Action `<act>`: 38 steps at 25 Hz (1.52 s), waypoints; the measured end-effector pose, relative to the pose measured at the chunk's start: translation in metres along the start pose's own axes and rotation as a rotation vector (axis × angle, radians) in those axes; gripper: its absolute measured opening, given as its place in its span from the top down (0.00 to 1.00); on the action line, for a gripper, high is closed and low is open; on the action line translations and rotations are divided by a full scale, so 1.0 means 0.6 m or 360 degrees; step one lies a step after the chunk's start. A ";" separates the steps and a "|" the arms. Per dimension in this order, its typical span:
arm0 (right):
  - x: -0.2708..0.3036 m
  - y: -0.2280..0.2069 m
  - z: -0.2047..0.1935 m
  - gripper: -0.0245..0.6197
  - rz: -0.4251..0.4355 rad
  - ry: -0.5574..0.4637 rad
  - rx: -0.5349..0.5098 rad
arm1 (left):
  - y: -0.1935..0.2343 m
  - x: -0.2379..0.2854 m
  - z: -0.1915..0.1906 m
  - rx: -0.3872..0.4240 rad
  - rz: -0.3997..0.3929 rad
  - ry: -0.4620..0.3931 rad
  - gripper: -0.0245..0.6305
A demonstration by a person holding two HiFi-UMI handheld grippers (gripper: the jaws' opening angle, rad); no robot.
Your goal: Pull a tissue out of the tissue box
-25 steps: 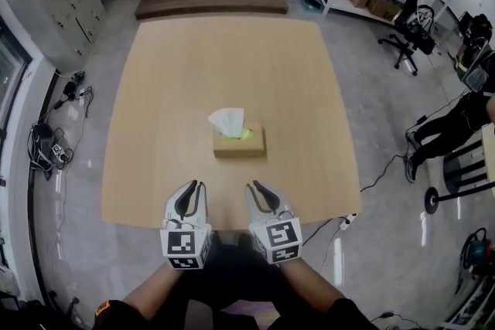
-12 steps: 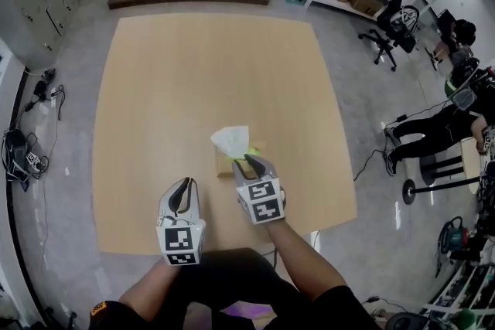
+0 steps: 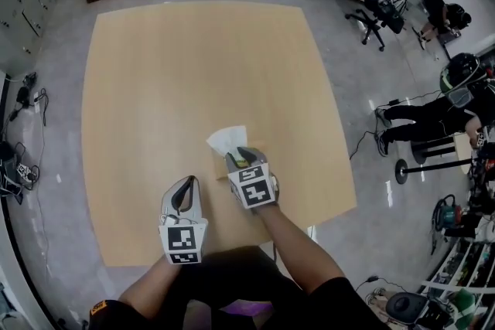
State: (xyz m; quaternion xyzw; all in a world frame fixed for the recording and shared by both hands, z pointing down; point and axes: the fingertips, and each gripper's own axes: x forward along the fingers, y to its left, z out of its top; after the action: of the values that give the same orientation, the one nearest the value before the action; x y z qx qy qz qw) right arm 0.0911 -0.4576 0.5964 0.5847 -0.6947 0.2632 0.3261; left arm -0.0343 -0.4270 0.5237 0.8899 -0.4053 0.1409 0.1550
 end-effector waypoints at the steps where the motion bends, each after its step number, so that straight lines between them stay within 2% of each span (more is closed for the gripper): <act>1: 0.004 0.002 0.000 0.79 0.0004 0.0024 0.0009 | 0.001 0.002 -0.001 -0.0001 -0.0007 0.0004 0.93; 4: 0.009 0.003 0.002 0.83 -0.0011 0.0053 0.0003 | 0.006 0.008 0.000 0.0008 -0.0015 0.0004 0.93; 6: 0.010 -0.001 0.000 0.95 -0.0040 0.0036 -0.0020 | 0.008 0.011 -0.001 0.0014 -0.0016 0.0004 0.93; 10: -0.003 -0.019 0.007 0.96 -0.0071 -0.0031 0.0057 | 0.003 0.014 0.001 0.0027 -0.0029 0.0002 0.93; 17: -0.106 -0.087 0.072 0.96 -0.0154 -0.0457 0.0296 | -0.031 0.013 0.007 0.0041 -0.0063 -0.0018 0.93; 21: -0.177 -0.101 0.083 0.96 -0.0171 -0.0681 0.0320 | -0.053 0.005 0.013 0.0041 -0.0070 -0.0037 0.93; 25: -0.232 -0.090 0.053 0.96 -0.0180 -0.0768 0.0285 | -0.077 -0.011 0.014 0.0029 -0.0065 -0.0044 0.93; 31: -0.290 -0.040 -0.026 0.96 -0.0126 -0.0824 0.0271 | -0.130 -0.064 0.010 0.0003 -0.0050 -0.0063 0.93; 38: -0.358 -0.005 -0.128 0.96 -0.0052 -0.0856 0.0250 | -0.209 -0.132 -0.048 -0.0003 0.0008 -0.0016 0.93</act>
State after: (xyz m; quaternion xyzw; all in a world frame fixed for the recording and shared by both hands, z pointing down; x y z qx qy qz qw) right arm 0.1272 -0.2632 0.4830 0.6681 -0.7242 0.1465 0.0879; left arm 0.0081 -0.2840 0.5001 0.8893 -0.4085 0.1365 0.1534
